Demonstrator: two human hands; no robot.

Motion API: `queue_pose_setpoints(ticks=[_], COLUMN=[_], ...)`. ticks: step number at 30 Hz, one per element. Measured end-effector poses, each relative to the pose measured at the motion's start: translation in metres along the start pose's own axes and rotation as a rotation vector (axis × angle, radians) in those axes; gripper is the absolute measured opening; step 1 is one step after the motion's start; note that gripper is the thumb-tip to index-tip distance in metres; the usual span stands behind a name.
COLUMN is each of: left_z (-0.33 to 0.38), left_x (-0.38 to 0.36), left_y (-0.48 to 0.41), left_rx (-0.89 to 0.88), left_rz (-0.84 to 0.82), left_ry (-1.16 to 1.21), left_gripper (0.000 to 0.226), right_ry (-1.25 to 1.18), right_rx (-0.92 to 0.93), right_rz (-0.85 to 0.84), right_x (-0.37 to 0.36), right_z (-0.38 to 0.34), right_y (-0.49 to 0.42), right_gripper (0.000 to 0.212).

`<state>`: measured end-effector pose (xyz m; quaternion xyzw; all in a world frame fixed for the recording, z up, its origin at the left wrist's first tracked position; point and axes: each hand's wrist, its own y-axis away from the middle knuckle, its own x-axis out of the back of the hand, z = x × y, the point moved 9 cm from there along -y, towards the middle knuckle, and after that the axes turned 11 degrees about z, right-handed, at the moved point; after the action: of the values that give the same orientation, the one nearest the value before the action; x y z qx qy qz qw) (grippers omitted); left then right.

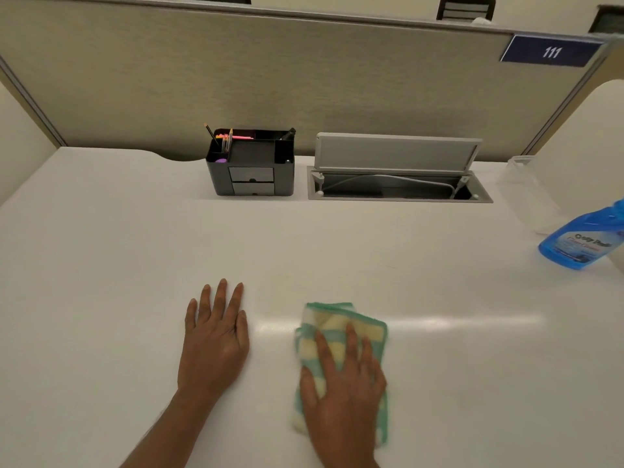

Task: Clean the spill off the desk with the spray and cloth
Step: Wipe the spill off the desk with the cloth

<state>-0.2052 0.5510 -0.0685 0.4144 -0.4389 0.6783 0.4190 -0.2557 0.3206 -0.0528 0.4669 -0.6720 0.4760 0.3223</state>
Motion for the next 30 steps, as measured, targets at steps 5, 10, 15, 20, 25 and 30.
queue_pose_setpoints(ticks=[5, 10, 15, 20, 25, 30], left_z=[0.000, -0.001, -0.003, -0.002, -0.001, 0.000], left_x=[-0.001, -0.002, -0.004, -0.005, -0.003, -0.002], left_y=[-0.001, -0.001, 0.000, 0.001, 0.000, 0.000], left_rx=[-0.012, -0.019, -0.011, -0.013, -0.010, -0.019], left_rz=[0.002, 0.020, 0.012, 0.012, 0.028, 0.032], left_ry=[-0.004, -0.003, 0.003, -0.001, 0.012, 0.000], left_gripper=[0.061, 0.060, 0.059, 0.059, 0.059, 0.060], right_ry=[-0.085, 0.018, 0.125, 0.148, 0.166, 0.071], right_rx=[0.187, 0.077, -0.260, -0.553, -0.494, -0.362], right_rz=[-0.154, -0.125, 0.099, 0.203, 0.233, 0.162], right_x=[-0.042, -0.065, -0.024, 0.022, 0.043, 0.039], right_z=[-0.065, -0.037, 0.077, 0.169, 0.150, 0.075], right_y=[-0.049, -0.122, -0.166, -0.143, -0.087, -0.039], right_gripper=[0.057, 0.056, 0.053, 0.055, 0.058, 0.058])
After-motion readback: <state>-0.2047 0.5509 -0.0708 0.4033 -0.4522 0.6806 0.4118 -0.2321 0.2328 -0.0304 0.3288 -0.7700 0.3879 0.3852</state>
